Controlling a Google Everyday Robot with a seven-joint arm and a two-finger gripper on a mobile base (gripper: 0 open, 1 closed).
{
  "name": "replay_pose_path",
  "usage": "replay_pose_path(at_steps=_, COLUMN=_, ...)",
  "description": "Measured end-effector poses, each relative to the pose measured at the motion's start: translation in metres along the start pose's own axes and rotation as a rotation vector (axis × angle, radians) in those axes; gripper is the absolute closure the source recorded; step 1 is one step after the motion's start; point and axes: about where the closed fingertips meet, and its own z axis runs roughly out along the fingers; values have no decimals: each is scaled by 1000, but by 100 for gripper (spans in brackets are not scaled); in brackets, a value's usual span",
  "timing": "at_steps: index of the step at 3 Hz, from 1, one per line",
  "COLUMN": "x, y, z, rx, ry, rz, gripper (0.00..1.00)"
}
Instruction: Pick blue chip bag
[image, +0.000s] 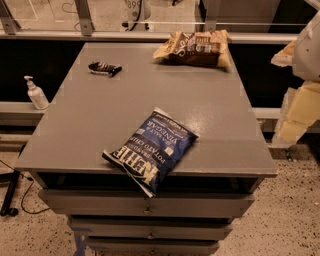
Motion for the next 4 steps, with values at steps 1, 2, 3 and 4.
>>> replay_pose_path(at_steps=1, x=0, y=0, z=0, rx=0, ry=0, rz=0, gripper=0)
replay_pose_path(at_steps=2, x=0, y=-1, z=3, rx=1, ry=-27, rz=8, gripper=0)
replay_pose_path(at_steps=3, x=-19, y=-1, z=36, rx=-40, ry=-125, rz=-21, gripper=0)
replay_pose_path(at_steps=4, x=-54, y=1, z=86, rx=-120, ry=-228, rz=-74, gripper=0)
